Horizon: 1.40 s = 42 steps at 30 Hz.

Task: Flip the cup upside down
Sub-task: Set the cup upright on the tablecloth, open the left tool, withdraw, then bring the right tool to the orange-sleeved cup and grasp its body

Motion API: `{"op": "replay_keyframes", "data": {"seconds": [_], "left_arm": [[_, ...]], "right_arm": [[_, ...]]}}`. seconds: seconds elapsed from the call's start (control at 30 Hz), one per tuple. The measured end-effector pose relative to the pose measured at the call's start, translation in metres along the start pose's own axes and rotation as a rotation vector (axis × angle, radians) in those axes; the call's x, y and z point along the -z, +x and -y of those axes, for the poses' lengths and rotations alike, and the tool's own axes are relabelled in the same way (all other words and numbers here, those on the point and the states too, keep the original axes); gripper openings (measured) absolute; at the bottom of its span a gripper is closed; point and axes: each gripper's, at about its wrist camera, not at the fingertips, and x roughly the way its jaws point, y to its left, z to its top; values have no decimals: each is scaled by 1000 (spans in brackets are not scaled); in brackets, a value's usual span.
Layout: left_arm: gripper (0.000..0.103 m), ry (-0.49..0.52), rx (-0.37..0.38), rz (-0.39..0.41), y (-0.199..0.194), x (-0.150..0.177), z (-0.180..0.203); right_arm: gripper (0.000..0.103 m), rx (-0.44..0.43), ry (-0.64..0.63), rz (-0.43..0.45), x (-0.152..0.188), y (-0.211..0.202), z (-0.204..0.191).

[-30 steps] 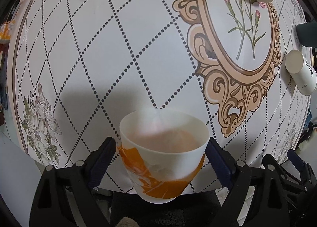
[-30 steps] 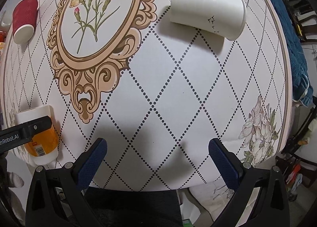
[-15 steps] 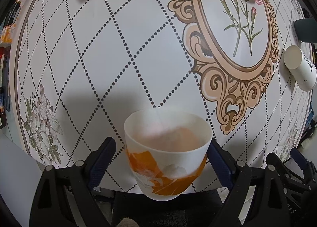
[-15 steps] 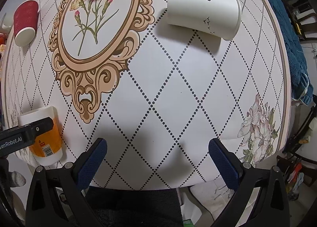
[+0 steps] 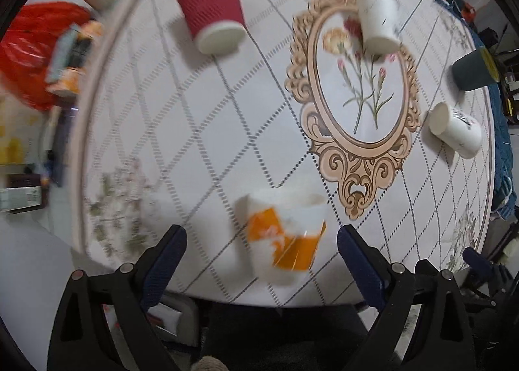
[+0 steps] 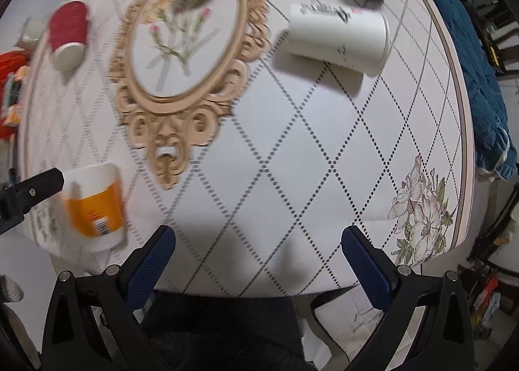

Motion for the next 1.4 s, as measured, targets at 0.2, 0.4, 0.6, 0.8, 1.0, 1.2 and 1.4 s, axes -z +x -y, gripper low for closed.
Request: {"op": "replay_keyframes", "data": {"seconds": [0.2,0.4,0.6,0.8,1.0,1.2,1.4], "left_arm": [[95,-8,-51,84,-55,30,-17],[95,-12,-50,149,-97,58,-34],[95,22,-50,211,-131,82,-38],[95,57,-33,248,-153,102,-43],[95,59,-19,259,-156,113,-54],[95,32,-17,258,-147,114,-72],[101,-22,-92,256,-123,99,-98]], "right_arm": [[103,-61,-62,77,31,-57,-24],[103,-79,-71,177,58,-112,-40],[103,-94,-38,260,87,-161,-49],[103,-101,-23,327,117,-199,-60],[103,-102,-3,360,135,-215,-70],[103,-107,4,364,141,-217,-79],[103,-58,-102,357,120,-206,-94]]}}
